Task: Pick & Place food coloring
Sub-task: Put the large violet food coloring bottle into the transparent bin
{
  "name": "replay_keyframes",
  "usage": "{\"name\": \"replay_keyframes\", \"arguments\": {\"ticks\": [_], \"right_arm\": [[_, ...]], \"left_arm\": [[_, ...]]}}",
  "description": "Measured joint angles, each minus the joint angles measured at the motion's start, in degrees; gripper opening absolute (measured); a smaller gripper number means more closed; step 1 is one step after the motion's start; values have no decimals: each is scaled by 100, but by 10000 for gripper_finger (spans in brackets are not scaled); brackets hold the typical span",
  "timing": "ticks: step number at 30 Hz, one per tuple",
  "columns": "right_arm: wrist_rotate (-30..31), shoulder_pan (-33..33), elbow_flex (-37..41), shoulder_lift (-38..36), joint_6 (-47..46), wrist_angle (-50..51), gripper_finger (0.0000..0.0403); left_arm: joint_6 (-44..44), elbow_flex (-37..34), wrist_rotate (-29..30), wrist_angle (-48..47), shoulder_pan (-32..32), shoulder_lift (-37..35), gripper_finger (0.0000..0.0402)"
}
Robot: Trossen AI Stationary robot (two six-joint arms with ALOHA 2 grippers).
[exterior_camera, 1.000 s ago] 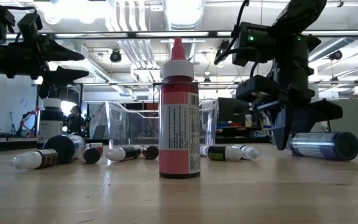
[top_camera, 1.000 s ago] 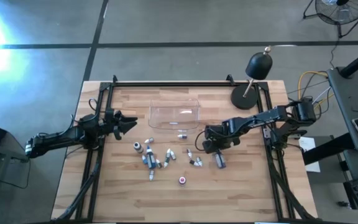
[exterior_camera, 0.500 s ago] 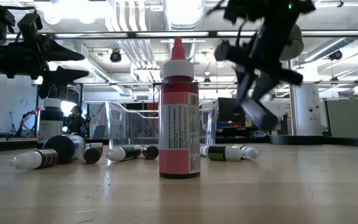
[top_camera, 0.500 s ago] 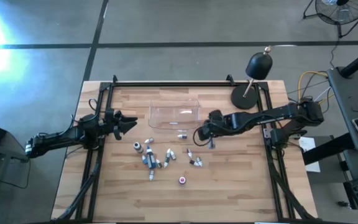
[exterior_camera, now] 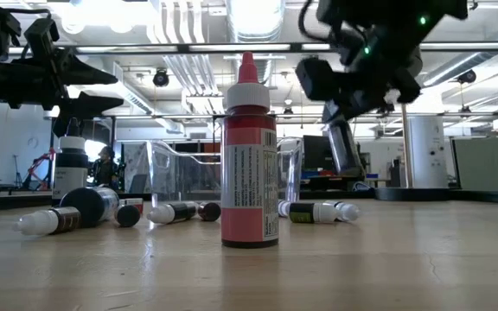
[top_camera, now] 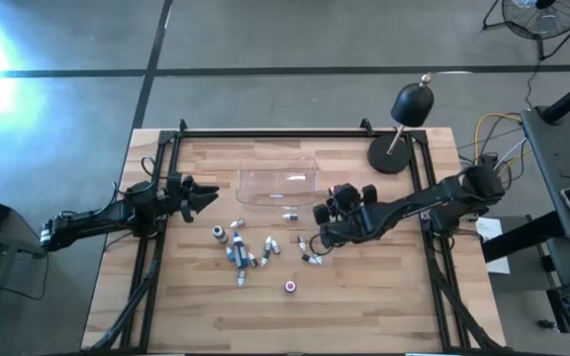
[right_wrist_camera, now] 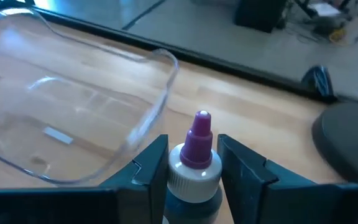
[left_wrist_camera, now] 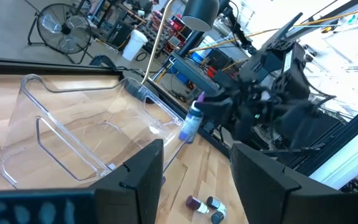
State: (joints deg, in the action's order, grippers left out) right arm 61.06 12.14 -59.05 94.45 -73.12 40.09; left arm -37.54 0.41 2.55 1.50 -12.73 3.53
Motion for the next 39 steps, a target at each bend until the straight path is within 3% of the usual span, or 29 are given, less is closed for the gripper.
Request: {"name": "replay_keyframes", "arguments": {"ticks": [7, 32, 39], "right_arm": [[64, 0, 340, 119, -1706, 4, 114], [-223, -3, 620, 55, -1609, 30, 176], [-973, -98, 556, -498, -1644, 498, 203]], "left_arm": [[0, 1, 0, 0, 0, 2, 161], [0, 1, 0, 4, 1, 0, 161], [0, 1, 2, 4, 0, 0, 161]]}}
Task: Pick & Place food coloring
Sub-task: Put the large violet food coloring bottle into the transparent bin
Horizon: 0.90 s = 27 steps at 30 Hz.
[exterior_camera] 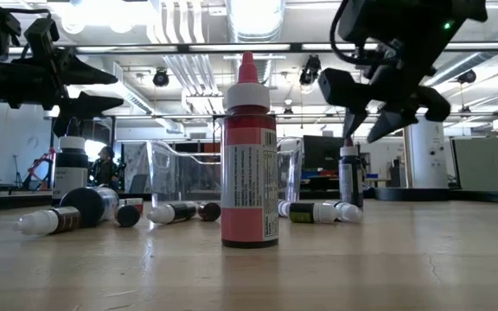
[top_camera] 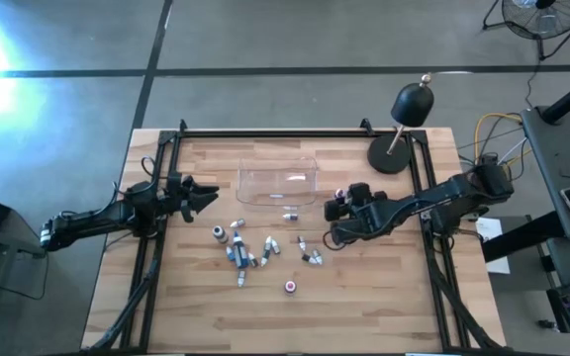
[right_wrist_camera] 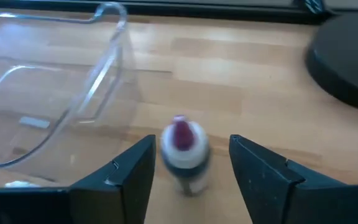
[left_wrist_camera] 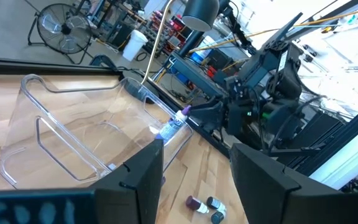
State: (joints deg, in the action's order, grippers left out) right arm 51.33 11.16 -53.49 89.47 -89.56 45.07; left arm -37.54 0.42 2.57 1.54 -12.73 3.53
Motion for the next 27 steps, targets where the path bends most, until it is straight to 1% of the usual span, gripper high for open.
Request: {"name": "replay_keyframes", "arguments": {"ticks": [2, 4, 6, 9, 12, 16, 18, 20, 27], "right_arm": [[-108, -30, -8, -173, -311, 410, 211], [-340, -102, -22, -364, -605, 792, 220], [-793, -261, -37, -583, -613, 944, 230], [-1615, -610, -39, -845, -226, 856, 249], [-2443, -962, -39, -926, 188, 581, 268], [-3233, -1347, -39, -828, 564, 149, 287], [-3430, -1470, -39, -752, 757, -145, 292], [-3470, -1544, -39, -702, 833, -277, 294], [-3461, -1616, -88, -692, 916, -240, 285]], "left_arm": [[0, -1, 0, -2, 0, 0, 161], [0, -2, 0, 0, 0, 1, 161], [0, -1, 0, 0, 1, 1, 161], [0, -1, 0, -2, 0, 1, 161], [0, 1, 0, -2, 0, 0, 161], [0, 0, 0, -2, 1, 0, 161], [0, -1, -2, -2, 2, 0, 161], [0, 0, 0, -2, 0, 0, 161], [0, 0, 0, -2, 1, 0, 161]]}}
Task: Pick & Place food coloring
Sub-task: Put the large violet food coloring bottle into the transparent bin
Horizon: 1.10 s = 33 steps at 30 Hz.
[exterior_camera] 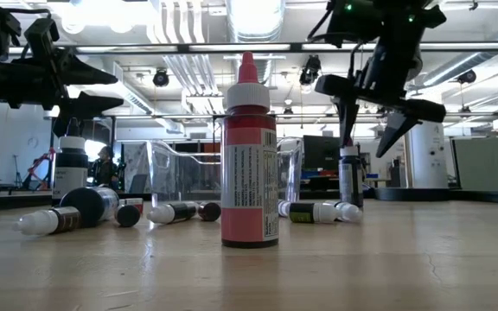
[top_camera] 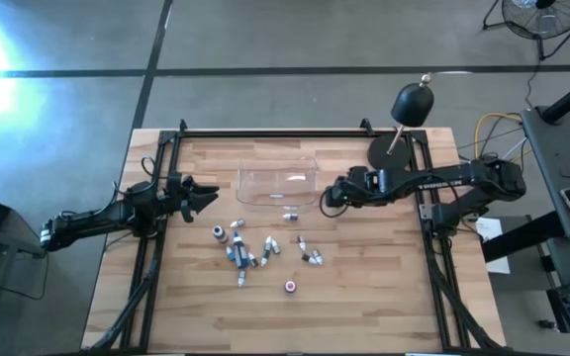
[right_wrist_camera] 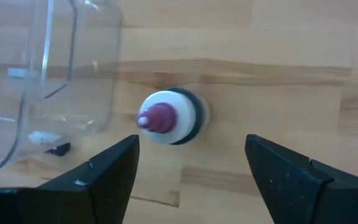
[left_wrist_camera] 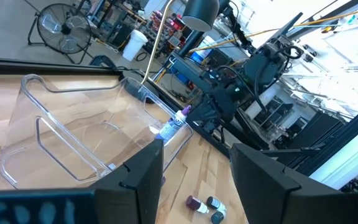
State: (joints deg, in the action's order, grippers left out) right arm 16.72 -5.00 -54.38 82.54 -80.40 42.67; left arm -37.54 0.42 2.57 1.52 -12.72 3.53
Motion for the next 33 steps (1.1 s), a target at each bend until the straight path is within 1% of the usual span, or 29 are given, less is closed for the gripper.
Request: {"name": "replay_keyframes", "arguments": {"ticks": [3, 6, 13, 16, 20, 24, 28, 33], "right_arm": [[123, -7, -185, 97, 362, -5, 278], [167, -61, -469, 357, 817, 63, 274], [89, -214, -1199, 1091, 1195, 1114, 259], [-2, -213, -1472, 1242, 1508, 1161, 243], [-30, -244, -1770, 1365, 1686, 1274, 215], [-29, -273, -1975, 1457, 1721, 1784, 196], [-108, -271, -2023, 1480, 1740, 1993, 199], [-204, -276, -2022, 1493, 1763, 1959, 212]], "left_arm": [[0, -1, 0, 0, 1, 0, 161], [0, 0, -2, 0, -1, 0, 161], [0, 0, -2, 0, 0, 1, 161], [0, -1, -2, 0, -1, 0, 161], [0, -1, -1, 0, 0, 0, 161], [0, -1, -1, 0, 1, 0, 161], [0, -1, -2, 0, -1, 0, 161], [0, 0, -1, 1, -1, 1, 161]]}}
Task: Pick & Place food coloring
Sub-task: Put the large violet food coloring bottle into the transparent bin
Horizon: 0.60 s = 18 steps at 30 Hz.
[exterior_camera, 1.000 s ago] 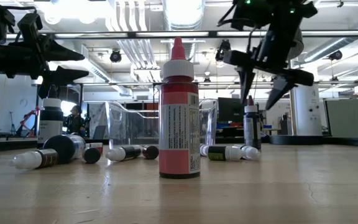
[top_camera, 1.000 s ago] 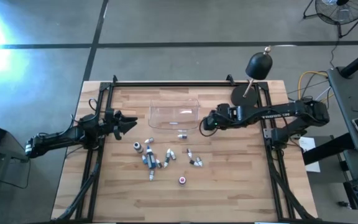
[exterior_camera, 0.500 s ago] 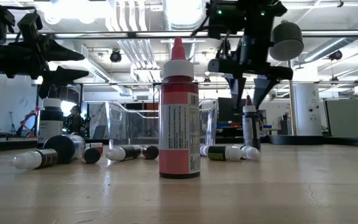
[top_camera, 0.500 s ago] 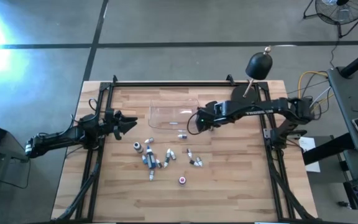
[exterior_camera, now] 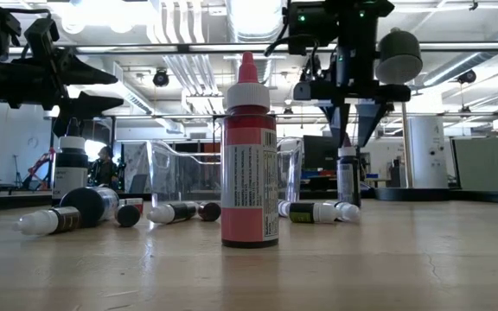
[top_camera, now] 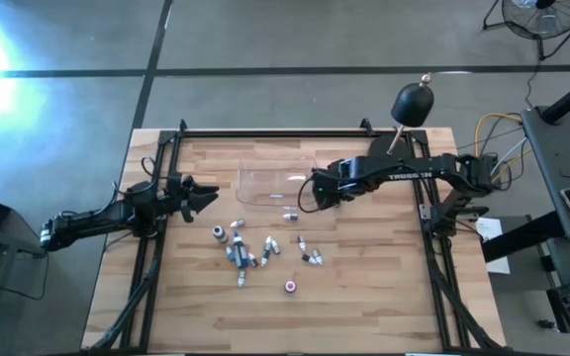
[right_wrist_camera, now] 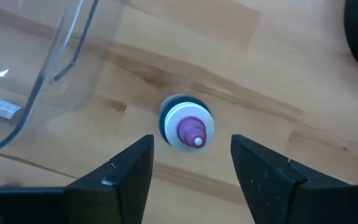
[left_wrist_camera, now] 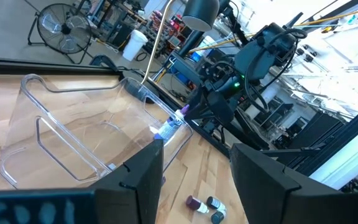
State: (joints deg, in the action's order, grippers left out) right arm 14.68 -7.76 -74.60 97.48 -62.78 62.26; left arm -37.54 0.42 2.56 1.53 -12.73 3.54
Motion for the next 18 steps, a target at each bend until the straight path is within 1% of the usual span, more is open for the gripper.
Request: {"name": "replay_keyframes", "arguments": {"ticks": [4, 7, 18], "right_arm": [[20, -34, 10, 15, -5, -31, 214], [28, -48, 10, 15, 19, -104, 209], [-125, -129, 19, 108, 45, -121, 160]], "left_arm": [[0, 0, 0, 0, 0, -1, 161], [0, -1, -1, 0, 1, -1, 161], [0, 0, -1, -1, 0, 1, 161]]}}
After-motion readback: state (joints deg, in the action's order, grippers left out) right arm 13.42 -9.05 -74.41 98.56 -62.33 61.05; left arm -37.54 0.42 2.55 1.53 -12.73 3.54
